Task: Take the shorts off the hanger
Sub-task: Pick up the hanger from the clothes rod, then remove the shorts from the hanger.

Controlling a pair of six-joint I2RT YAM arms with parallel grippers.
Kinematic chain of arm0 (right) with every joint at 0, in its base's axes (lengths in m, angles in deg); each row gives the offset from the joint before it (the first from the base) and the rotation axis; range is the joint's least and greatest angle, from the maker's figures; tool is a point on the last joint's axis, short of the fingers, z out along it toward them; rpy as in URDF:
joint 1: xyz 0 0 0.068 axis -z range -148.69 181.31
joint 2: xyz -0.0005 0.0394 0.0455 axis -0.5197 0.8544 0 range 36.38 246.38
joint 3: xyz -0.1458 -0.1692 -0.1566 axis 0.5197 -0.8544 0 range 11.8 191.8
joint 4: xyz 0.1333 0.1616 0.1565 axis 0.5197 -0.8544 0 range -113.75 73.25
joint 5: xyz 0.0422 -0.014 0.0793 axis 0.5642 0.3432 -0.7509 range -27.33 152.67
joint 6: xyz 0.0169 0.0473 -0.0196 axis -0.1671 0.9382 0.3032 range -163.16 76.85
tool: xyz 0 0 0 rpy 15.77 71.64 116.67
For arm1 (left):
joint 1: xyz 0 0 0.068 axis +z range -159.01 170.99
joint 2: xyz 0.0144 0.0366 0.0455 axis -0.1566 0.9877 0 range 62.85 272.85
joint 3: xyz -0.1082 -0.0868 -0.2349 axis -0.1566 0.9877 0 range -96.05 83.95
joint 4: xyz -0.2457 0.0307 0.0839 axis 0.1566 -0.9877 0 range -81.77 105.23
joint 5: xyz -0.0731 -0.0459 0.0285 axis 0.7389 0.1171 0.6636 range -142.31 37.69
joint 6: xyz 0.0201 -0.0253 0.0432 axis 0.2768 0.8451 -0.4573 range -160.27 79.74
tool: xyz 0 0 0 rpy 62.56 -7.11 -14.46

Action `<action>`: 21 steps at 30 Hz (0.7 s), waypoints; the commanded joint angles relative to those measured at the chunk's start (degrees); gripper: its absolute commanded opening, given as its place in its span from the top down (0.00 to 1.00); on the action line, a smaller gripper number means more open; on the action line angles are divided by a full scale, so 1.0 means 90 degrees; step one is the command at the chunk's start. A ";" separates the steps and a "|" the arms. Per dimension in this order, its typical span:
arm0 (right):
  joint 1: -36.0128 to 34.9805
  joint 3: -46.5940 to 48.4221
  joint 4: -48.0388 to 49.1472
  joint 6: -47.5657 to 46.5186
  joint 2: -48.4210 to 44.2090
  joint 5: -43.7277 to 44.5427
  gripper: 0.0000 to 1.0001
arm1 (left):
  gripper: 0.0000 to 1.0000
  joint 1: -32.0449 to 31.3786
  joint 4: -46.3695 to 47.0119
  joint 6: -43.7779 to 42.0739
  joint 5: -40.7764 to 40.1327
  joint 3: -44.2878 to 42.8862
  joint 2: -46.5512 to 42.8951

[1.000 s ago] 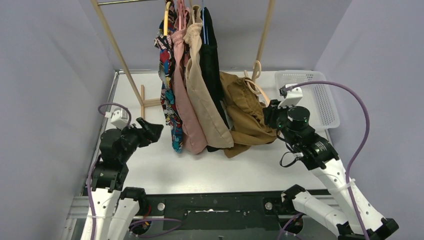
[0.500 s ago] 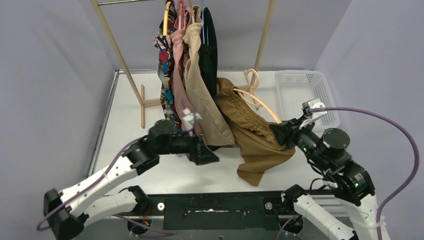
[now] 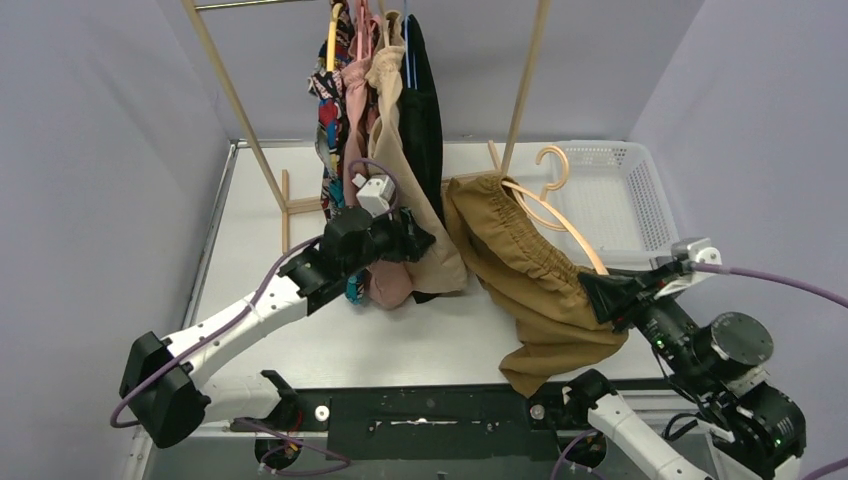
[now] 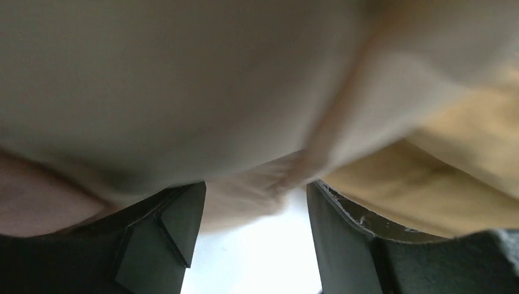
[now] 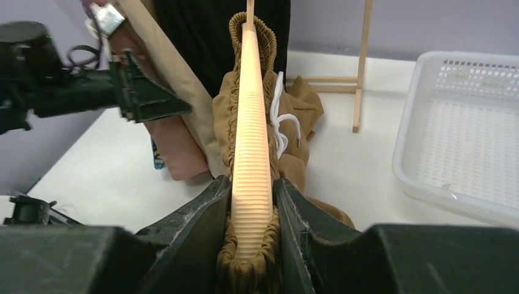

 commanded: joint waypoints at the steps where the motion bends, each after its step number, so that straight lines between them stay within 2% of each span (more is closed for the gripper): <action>1: 0.0023 0.0446 0.0768 0.0177 -0.0465 -0.0219 1.00 | 0.39 0.0546 0.0250 -0.0034 -0.0441 -0.0377 0.0427; 5: 0.0025 0.0643 0.0775 0.0155 -0.0642 -0.0600 1.00 | 0.39 0.0799 0.0036 -0.0018 -0.1155 -0.0404 0.0540; 8: 0.0025 0.0829 0.0523 0.0093 -0.0678 -0.0753 1.00 | 0.37 0.1308 0.0229 0.0106 -0.0934 -0.0192 0.0534; 11: 0.0012 0.0817 0.0682 0.0003 -0.0828 -0.1452 1.00 | 0.37 0.1735 0.0119 0.0132 -0.0607 -0.0294 0.0676; 16: -0.0037 0.0660 0.0796 -0.0077 -0.0762 -0.2037 1.00 | 0.36 0.1795 0.0050 0.0015 -0.0529 -0.0265 0.0669; 21: -0.0099 0.0046 0.1487 -0.0136 -0.0363 -0.2798 1.00 | 0.36 0.1807 -0.0051 -0.0028 -0.0566 -0.0039 0.0321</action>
